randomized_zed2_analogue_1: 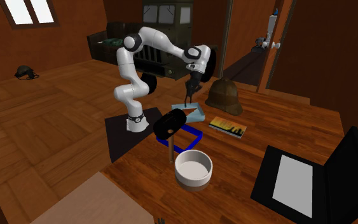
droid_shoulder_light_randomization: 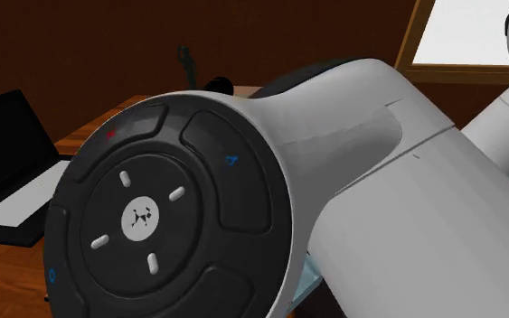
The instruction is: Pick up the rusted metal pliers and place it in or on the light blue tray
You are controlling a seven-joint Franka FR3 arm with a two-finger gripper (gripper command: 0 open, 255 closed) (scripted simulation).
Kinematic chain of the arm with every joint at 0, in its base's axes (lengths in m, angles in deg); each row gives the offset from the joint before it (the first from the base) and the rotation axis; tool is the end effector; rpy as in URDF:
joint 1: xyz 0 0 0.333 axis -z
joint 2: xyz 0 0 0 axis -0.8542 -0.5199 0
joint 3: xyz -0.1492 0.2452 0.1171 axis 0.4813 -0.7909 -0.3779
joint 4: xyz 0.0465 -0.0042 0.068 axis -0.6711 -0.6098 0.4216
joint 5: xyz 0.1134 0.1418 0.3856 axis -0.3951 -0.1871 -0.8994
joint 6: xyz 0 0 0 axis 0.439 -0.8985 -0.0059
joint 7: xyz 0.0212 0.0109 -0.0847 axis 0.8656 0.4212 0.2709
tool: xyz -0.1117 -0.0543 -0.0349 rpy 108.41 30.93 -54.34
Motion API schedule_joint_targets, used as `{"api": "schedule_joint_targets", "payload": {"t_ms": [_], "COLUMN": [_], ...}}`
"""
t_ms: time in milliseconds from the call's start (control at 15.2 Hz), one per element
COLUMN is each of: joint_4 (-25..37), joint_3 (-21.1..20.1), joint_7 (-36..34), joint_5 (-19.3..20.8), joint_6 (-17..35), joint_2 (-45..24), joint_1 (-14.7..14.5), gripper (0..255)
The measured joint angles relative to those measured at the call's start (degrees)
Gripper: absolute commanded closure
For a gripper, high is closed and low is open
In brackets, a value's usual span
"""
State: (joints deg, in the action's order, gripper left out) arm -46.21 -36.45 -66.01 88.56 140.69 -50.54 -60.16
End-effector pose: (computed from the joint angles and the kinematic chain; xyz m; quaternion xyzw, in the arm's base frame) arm 0.2217 0.4508 0.4351 0.8284 -0.4781 0.2528 0.1456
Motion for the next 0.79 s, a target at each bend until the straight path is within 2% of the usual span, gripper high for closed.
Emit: {"api": "schedule_joint_targets", "payload": {"t_ms": [396,792], "joint_4": [-3.3,-3.6], "joint_3": [-1.7,-2.0], "joint_7": [-2.6,-2.9], "joint_5": [0.8,0.9], "joint_6": [3.7,4.1], "joint_2": [-1.6,-1.9], "joint_1": [0.7,0.8], "gripper": [255,255]}}
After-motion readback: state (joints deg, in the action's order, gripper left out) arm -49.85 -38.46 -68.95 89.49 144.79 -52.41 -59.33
